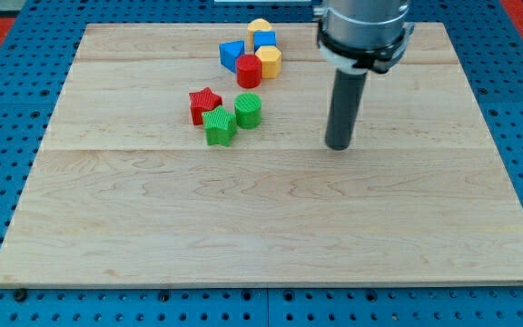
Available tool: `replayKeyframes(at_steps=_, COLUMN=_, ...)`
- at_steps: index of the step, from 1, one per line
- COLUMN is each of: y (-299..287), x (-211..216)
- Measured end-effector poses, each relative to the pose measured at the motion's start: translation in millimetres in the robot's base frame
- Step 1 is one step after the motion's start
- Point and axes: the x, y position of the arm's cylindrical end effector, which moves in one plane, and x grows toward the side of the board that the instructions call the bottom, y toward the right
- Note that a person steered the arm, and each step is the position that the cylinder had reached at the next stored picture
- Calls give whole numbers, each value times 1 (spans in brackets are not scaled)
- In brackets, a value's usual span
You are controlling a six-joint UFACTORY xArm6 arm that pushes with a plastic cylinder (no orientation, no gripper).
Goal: Push the red blocks to the center left of the board
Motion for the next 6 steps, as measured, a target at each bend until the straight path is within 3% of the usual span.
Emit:
replayKeyframes(at_steps=2, y=5, x=-2)
replayKeyframes(at_steps=3, y=5, x=-50)
replayKeyframes(at_steps=6, y=-82, x=-137)
